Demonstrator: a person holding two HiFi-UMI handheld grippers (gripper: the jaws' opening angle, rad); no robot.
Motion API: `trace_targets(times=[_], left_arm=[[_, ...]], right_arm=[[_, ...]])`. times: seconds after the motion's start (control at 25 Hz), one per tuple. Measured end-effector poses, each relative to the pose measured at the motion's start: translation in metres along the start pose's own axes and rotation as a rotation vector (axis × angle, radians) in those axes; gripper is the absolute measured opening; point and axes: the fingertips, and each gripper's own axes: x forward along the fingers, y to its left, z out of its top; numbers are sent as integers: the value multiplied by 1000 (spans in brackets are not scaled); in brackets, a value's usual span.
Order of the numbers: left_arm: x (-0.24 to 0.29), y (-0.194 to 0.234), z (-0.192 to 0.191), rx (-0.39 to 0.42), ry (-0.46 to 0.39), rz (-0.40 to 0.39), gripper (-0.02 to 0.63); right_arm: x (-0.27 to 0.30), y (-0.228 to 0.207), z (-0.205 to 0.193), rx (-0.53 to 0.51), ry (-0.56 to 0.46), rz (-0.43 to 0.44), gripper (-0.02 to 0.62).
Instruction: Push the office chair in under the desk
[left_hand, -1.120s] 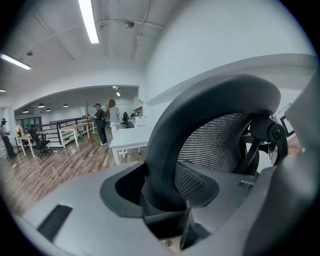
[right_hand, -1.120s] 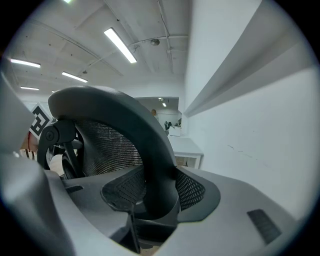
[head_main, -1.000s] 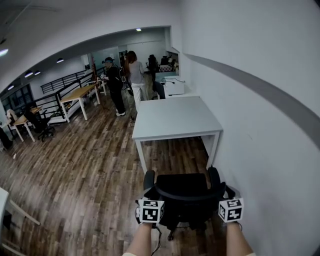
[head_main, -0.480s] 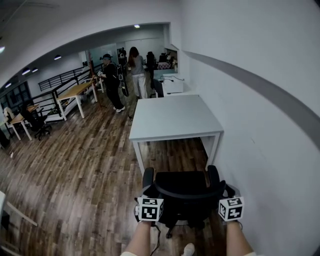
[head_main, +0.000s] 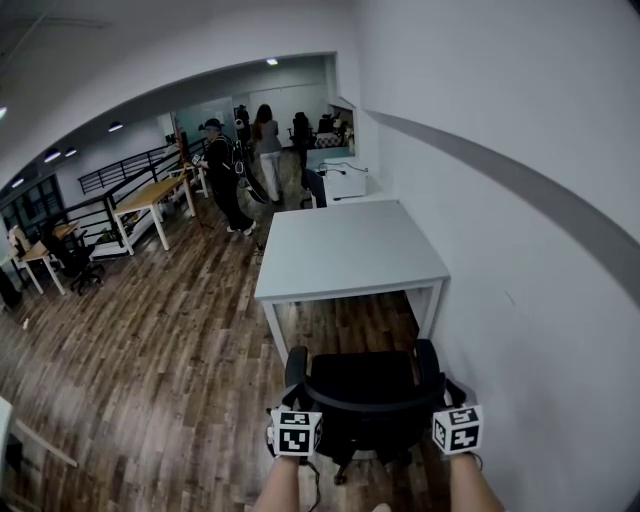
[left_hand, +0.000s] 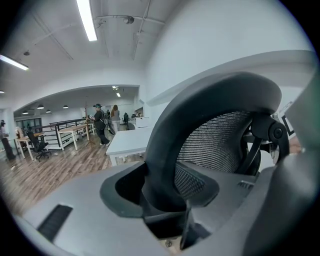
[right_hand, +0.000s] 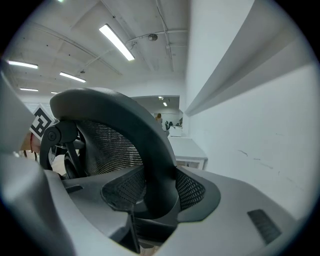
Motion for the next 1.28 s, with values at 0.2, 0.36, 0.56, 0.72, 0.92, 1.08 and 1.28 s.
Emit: trace_targets(times=[0.2,0.36,0.56,0.72,0.92,1.08,1.28], left_arm=[[16,4,8,-5,1,5,184],[29,5,15,-8,0,3,184],[44,7,24,-16,-2,0,184],[54,9,28,-21,-1,0,184],[63,10,32,-18,-8,11,184],[75,13,34,-18,0,11,184],[87,15,44,-16,8,12,184]], right_arm=[[19,-7,7,-3,-5,3,206],[32,-13,10,-6,-6,5,205],[51,-21,17,-13,-16,11,204],[63,-25,19,-17,-12,14,204],[71,-29,22,-23,-16,10,204],[82,-33,25,-20,-17,12,204],[98,-39,32,-24,-11,11,204]])
